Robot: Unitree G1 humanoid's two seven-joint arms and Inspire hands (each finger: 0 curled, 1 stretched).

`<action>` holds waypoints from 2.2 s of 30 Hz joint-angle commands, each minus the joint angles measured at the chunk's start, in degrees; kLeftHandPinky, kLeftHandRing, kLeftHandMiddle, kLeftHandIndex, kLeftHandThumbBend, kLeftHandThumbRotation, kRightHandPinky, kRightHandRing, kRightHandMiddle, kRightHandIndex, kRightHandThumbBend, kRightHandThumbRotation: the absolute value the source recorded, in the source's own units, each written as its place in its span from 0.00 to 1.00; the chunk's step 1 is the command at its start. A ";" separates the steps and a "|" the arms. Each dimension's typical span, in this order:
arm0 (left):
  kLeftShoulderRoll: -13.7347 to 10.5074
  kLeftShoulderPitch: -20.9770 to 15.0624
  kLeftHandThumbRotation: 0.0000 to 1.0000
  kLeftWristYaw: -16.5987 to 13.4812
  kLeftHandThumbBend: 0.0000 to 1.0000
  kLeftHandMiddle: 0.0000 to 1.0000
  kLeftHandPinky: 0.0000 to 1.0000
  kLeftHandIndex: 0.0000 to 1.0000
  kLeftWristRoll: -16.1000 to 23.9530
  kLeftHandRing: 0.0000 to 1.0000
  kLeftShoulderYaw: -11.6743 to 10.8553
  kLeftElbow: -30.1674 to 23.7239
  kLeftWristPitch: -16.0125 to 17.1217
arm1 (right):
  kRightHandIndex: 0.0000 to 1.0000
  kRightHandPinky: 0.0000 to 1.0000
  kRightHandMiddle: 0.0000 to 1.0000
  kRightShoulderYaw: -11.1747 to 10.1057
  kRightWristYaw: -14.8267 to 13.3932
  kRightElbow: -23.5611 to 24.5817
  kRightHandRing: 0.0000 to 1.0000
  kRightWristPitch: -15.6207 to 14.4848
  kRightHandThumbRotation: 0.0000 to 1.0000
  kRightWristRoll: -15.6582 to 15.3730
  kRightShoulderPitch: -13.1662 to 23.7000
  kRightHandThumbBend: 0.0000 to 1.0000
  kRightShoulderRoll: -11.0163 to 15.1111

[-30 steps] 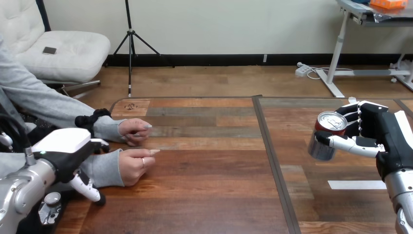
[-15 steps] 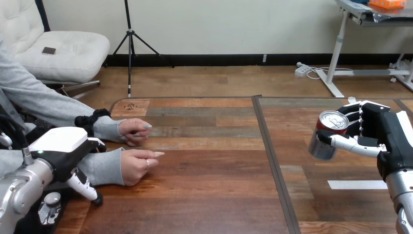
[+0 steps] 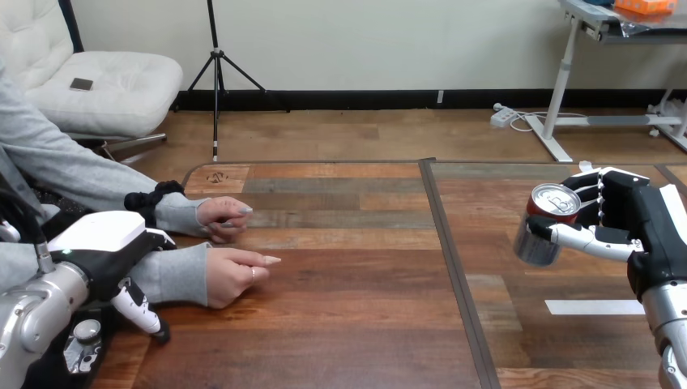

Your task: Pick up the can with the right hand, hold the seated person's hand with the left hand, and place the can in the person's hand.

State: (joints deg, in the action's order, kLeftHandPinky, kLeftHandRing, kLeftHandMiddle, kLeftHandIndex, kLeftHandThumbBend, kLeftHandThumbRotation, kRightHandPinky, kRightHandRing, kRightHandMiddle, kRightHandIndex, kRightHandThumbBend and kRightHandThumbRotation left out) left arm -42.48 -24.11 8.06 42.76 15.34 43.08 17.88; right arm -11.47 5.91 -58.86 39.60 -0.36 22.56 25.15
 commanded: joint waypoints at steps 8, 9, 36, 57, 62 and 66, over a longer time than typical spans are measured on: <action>-1.53 -3.15 0.04 2.02 0.93 0.74 0.60 0.75 -5.14 0.71 -1.52 -0.34 1.16 | 0.44 0.33 0.43 -0.58 -0.95 2.78 0.36 0.55 0.00 0.51 2.64 0.73 0.44; -1.52 -3.08 0.04 2.18 0.92 0.74 0.60 0.74 -5.60 0.70 -1.64 -0.38 1.36 | 0.44 0.33 0.43 -0.61 -0.81 2.75 0.36 0.75 0.00 0.62 2.63 0.73 0.40; -0.85 -3.25 0.00 -2.32 0.66 0.56 0.44 0.59 -10.38 0.49 -2.15 2.32 8.47 | 0.44 0.34 0.43 -0.39 -1.63 3.04 0.37 0.59 0.00 -0.04 2.13 0.73 0.45; -0.49 -4.45 0.00 -8.32 0.56 0.45 0.35 0.46 -8.76 0.39 -0.98 5.83 12.67 | 0.44 0.35 0.43 -0.29 -1.96 2.77 0.37 0.41 0.00 -0.30 1.91 0.73 0.36; -0.27 -4.67 0.00 -8.88 0.54 0.44 0.33 0.45 -8.45 0.38 -0.94 6.48 12.62 | 0.44 0.35 0.43 -0.33 -1.91 3.01 0.37 0.18 0.00 -0.13 1.81 0.73 0.23; -0.10 -4.70 0.00 -8.96 0.54 0.44 0.32 0.45 -8.66 0.38 -1.10 6.69 12.48 | 0.44 0.35 0.43 -0.37 -1.99 3.08 0.37 0.00 0.00 -0.03 1.80 0.73 0.15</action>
State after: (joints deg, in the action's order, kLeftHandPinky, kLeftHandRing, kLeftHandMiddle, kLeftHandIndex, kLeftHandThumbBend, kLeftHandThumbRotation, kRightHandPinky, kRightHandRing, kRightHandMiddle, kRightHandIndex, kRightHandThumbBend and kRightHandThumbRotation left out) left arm -42.00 -24.14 0.91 34.30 14.79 49.33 29.80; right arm -11.46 4.86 -58.86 39.13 -0.95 22.08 25.14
